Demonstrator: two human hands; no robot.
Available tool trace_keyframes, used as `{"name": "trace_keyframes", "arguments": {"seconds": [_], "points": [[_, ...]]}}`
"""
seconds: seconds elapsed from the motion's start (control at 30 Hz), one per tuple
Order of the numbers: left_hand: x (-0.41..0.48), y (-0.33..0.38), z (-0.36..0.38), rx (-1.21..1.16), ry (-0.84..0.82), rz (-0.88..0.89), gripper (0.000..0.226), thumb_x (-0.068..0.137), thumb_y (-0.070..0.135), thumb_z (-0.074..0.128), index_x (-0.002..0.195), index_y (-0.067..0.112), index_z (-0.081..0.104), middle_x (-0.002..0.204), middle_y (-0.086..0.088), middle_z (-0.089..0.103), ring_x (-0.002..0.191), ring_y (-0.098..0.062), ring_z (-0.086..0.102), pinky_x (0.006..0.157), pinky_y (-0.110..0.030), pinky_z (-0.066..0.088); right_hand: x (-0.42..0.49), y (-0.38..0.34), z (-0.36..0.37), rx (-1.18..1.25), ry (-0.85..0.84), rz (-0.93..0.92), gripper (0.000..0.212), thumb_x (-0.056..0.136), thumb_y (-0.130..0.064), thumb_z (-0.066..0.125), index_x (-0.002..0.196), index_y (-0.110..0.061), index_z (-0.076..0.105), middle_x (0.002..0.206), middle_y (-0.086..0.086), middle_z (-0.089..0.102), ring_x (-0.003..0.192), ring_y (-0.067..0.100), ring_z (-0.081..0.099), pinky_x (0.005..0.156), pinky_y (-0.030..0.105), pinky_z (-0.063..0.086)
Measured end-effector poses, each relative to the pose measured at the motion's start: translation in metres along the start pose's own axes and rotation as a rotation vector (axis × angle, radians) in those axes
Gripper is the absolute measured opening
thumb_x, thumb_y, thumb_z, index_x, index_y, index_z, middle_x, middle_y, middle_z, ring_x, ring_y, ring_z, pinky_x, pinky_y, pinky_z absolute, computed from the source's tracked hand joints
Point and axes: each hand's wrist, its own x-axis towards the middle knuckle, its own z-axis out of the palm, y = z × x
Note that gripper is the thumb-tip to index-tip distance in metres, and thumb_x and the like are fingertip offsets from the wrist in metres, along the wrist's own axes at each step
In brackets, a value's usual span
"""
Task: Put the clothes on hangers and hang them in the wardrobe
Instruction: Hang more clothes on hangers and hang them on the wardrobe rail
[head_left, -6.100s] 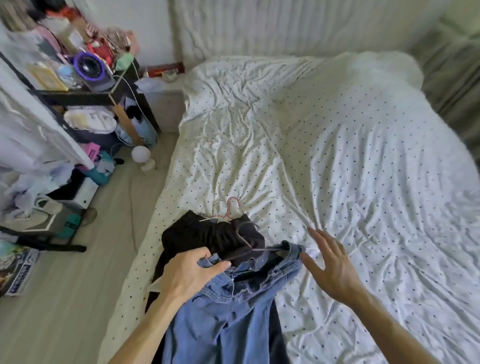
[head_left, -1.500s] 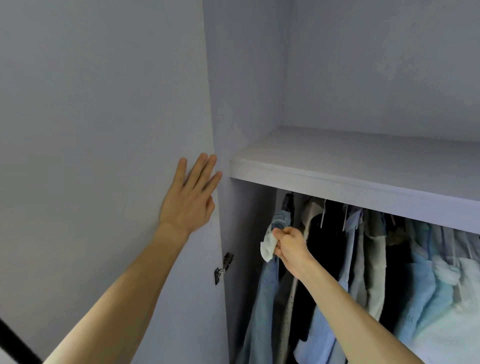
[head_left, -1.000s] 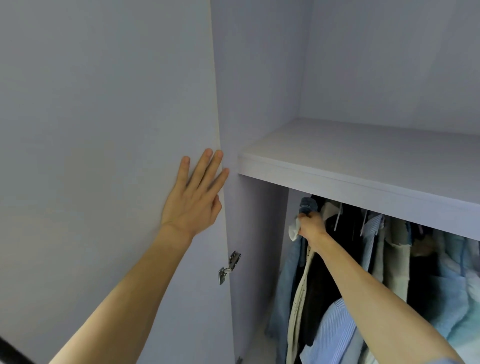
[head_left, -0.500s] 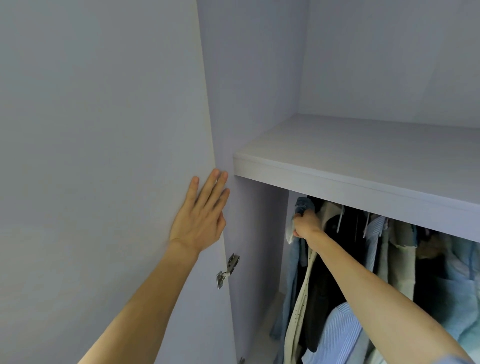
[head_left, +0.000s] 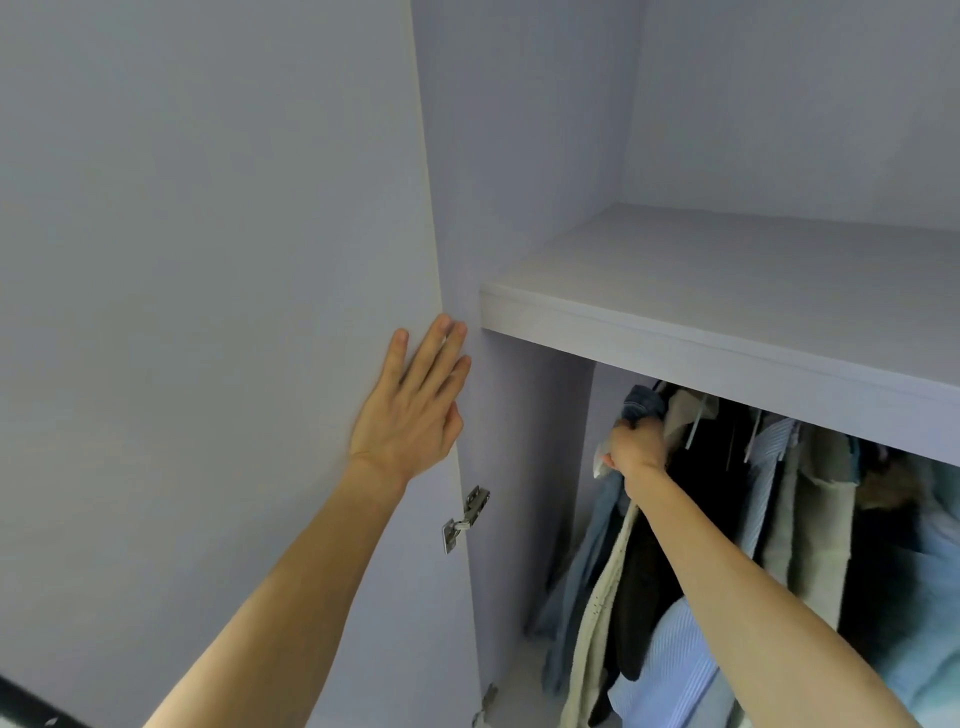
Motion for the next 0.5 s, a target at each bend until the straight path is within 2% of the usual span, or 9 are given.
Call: {"name": "trace_keyframes", "arguments": {"seconds": [0.1,0.17,0.23,0.3,0.37,0.43,0.5], "points": [[0.000,0.006,0.003,0.002,-0.019,0.003,0.063,0.100,0.039,0.018,0.159,0.018,0.020,0.166,-0.015,-0.010,0.152,-0.034,-0.013,0.115,-0.060,-0.022,-0.007,0.007,-0.016,-0.176,-0.060,-0.108,0.028,0.099,-0.026,0.048,0.114,-0.002,0.050,0.098,0.022,0.066,0.077,0.034,0.067,0.060,0.036,0.056],[-0.002,0.014,0.006,0.004,-0.059,0.019,0.064,0.100,0.039,0.015,0.160,0.017,0.013,0.165,-0.017,-0.014,0.151,-0.034,-0.017,0.113,-0.061,-0.025,-0.010,0.010,-0.026,-0.354,-0.077,-0.170,0.032,0.100,-0.029,0.046,0.117,-0.002,0.047,0.099,0.019,0.064,0.089,0.037,0.065,0.067,0.032,0.044],[-0.006,0.024,0.013,0.018,-0.095,0.035,0.064,0.101,0.040,0.013,0.160,0.016,0.006,0.162,-0.020,-0.020,0.150,-0.035,-0.022,0.111,-0.061,-0.028,-0.010,0.009,-0.032,-0.439,-0.128,-0.215,0.032,0.102,-0.032,0.044,0.117,-0.003,0.045,0.097,0.015,0.058,0.092,0.037,0.062,0.069,0.031,0.038],[-0.009,0.032,0.017,0.009,-0.132,0.054,0.064,0.101,0.040,0.013,0.160,0.015,0.003,0.161,-0.021,-0.025,0.148,-0.036,-0.027,0.108,-0.061,-0.031,-0.008,0.003,-0.032,-0.455,-0.185,-0.222,0.034,0.101,-0.036,0.047,0.113,-0.005,0.050,0.101,0.012,0.060,0.088,0.032,0.060,0.071,0.031,0.041],[-0.013,0.038,0.018,0.008,-0.174,0.070,0.064,0.102,0.040,0.013,0.159,0.015,0.000,0.159,-0.021,-0.028,0.146,-0.035,-0.031,0.106,-0.061,-0.033,-0.005,0.001,-0.030,-0.471,-0.221,-0.213,0.038,0.096,-0.038,0.051,0.114,-0.005,0.053,0.112,0.017,0.062,0.097,0.033,0.062,0.081,0.036,0.050],[-0.014,0.040,0.018,0.027,-0.200,0.073,0.064,0.102,0.041,0.012,0.159,0.016,-0.003,0.159,-0.019,-0.030,0.144,-0.034,-0.034,0.105,-0.060,-0.035,-0.012,-0.002,-0.030,-0.500,-0.223,-0.190,0.045,0.096,-0.034,0.052,0.128,-0.003,0.047,0.128,0.021,0.055,0.111,0.037,0.059,0.089,0.038,0.049],[-0.015,0.040,0.015,0.026,-0.209,0.074,0.065,0.102,0.041,0.013,0.159,0.017,-0.005,0.159,-0.017,-0.031,0.144,-0.032,-0.034,0.105,-0.059,-0.035,-0.025,-0.007,-0.034,-0.564,-0.213,-0.182,0.049,0.098,-0.029,0.050,0.136,0.000,0.039,0.136,0.023,0.047,0.117,0.038,0.055,0.090,0.037,0.046]]}}
